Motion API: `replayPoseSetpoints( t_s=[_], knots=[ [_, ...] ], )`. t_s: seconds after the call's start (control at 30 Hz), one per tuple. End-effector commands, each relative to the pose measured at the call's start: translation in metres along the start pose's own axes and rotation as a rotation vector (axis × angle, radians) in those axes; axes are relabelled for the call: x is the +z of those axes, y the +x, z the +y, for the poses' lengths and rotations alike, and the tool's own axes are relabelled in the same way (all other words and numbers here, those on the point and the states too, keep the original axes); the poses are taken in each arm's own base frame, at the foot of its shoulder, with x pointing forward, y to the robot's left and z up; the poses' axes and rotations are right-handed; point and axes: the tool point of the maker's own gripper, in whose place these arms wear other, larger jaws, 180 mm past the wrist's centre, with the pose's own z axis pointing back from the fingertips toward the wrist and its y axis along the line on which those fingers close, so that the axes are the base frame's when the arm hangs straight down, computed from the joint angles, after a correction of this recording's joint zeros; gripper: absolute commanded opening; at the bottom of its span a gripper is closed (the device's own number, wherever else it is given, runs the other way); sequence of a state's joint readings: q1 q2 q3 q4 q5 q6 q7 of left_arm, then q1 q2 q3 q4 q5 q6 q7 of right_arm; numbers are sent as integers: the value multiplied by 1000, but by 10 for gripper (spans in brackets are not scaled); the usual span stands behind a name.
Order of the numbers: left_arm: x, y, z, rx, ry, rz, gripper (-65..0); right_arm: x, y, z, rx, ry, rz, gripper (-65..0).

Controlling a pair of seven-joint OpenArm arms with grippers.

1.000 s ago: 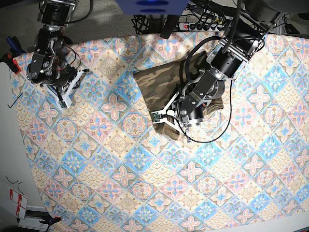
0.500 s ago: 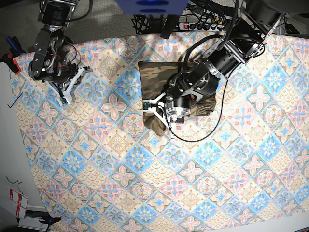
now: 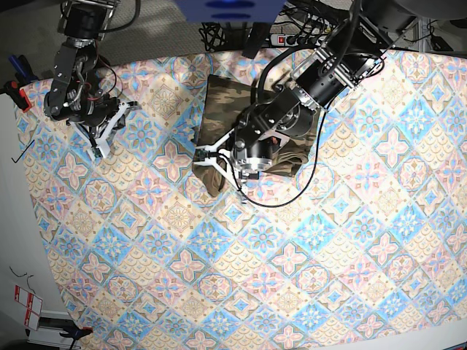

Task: Fold the T-shirt properly
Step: 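Drag the folded shirt with the left gripper to straighten it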

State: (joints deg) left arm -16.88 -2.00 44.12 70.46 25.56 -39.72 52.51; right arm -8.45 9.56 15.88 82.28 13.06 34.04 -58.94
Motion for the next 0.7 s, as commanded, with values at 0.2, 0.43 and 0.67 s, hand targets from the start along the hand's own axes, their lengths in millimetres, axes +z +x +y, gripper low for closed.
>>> replayPoseSetpoints(
  t_s=[0.2, 0.43, 0.67],
  knots=[
    [3, -15, 10, 51, 14, 31, -650, 4, 9, -5, 15, -13, -23, -650],
    [2, -14, 5, 49, 7, 32, -650, 4, 9, -4, 17, -12, -23, -650],
    [2, -13, 5, 44, 8, 31, -650, 4, 9, -4, 17, -12, -23, -650]
  ],
)
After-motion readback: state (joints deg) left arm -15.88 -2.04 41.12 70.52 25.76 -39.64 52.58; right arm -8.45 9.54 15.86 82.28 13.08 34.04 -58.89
